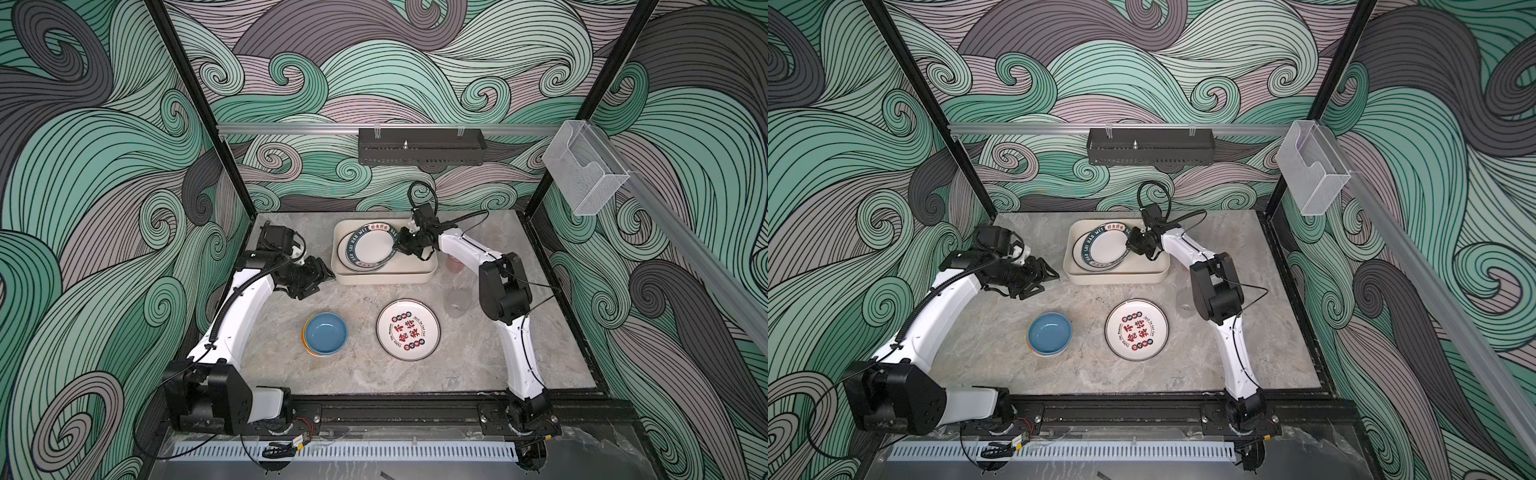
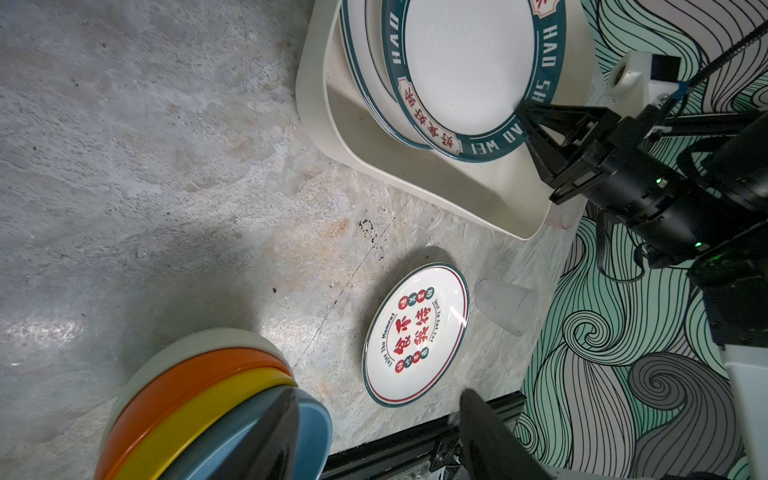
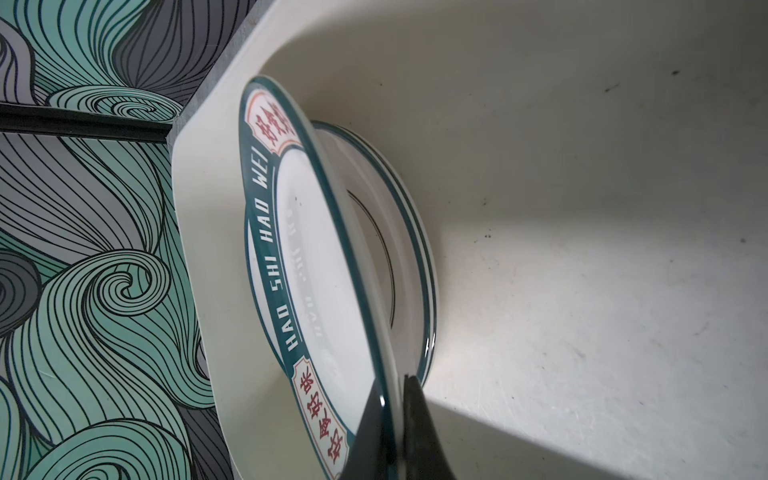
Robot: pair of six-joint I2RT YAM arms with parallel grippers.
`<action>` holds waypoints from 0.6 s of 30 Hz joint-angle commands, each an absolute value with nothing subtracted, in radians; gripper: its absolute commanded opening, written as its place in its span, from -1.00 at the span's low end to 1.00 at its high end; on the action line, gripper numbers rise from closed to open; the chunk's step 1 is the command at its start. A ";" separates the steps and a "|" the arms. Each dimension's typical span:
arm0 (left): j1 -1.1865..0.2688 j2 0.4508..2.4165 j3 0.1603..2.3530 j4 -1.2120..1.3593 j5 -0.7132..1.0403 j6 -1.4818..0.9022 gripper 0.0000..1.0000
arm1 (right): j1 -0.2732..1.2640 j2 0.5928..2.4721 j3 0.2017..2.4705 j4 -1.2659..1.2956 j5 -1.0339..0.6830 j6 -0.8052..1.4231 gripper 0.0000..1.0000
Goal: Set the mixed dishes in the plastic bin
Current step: 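Lower the green plates into the cream bin and open the right gripper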
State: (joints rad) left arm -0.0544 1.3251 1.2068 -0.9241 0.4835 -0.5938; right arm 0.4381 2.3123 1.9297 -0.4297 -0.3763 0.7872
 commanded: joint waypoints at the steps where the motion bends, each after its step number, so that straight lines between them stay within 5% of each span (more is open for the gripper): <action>1: -0.043 1.332 1.206 -0.951 0.504 -0.577 0.28 | 0.442 2.325 1.980 -0.394 -0.411 0.799 -1.00; 18: -0.035 1.334 1.195 -0.948 0.517 -0.571 0.27 | 0.453 2.377 2.013 -0.406 -0.418 0.807 -1.00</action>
